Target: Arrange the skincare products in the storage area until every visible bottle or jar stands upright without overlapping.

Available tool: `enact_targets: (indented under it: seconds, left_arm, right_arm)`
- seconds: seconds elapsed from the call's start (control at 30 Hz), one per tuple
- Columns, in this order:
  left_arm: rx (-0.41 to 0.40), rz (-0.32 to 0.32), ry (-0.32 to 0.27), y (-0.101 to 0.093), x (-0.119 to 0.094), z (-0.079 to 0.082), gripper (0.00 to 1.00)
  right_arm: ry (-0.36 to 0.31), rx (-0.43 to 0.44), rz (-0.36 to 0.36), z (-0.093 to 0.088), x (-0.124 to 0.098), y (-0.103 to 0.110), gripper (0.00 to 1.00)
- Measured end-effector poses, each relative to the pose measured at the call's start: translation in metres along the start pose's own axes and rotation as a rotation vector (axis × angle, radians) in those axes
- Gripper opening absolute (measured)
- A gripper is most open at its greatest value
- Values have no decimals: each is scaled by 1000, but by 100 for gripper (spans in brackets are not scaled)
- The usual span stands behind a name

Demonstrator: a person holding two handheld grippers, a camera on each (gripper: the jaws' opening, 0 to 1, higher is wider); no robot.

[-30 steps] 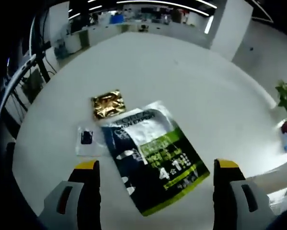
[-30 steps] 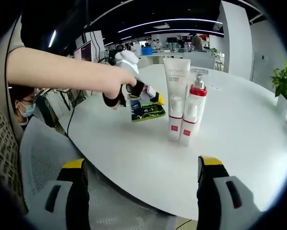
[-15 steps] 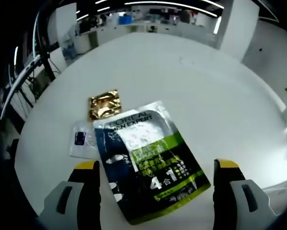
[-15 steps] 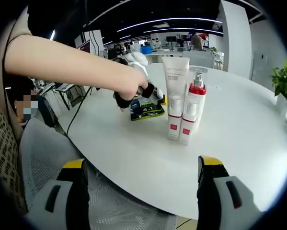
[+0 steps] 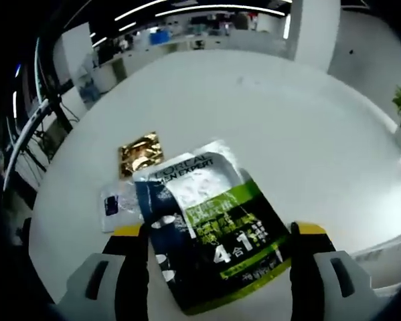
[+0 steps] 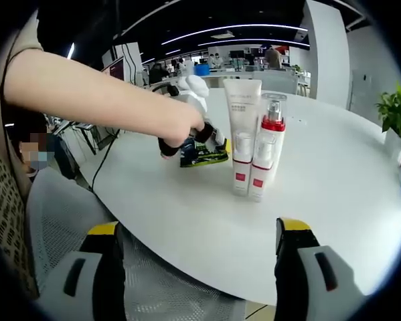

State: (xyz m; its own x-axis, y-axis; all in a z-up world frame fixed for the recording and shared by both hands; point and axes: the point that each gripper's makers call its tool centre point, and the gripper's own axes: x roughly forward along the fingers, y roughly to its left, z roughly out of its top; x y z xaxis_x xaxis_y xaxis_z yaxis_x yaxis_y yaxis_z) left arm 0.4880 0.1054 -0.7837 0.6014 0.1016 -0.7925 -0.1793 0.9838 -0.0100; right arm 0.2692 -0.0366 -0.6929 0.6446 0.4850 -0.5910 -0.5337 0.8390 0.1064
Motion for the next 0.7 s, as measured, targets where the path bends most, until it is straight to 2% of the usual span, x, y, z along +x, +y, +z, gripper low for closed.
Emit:
enact_targets:
  seconds: [0.2,0.3,0.7]
  left_arm:
    - [23,-16,-24,2,0,0,77]
    - [51,-39,-39,0,-1,3,69]
    - [84,-65,-60,6,-5,1,60]
  right_arm:
    - [0,0,-4,0,0,-1,94]
    - [1,1,-8,0,0,-1,94]
    - [-3,-2,-20,0,-1,-3,94]
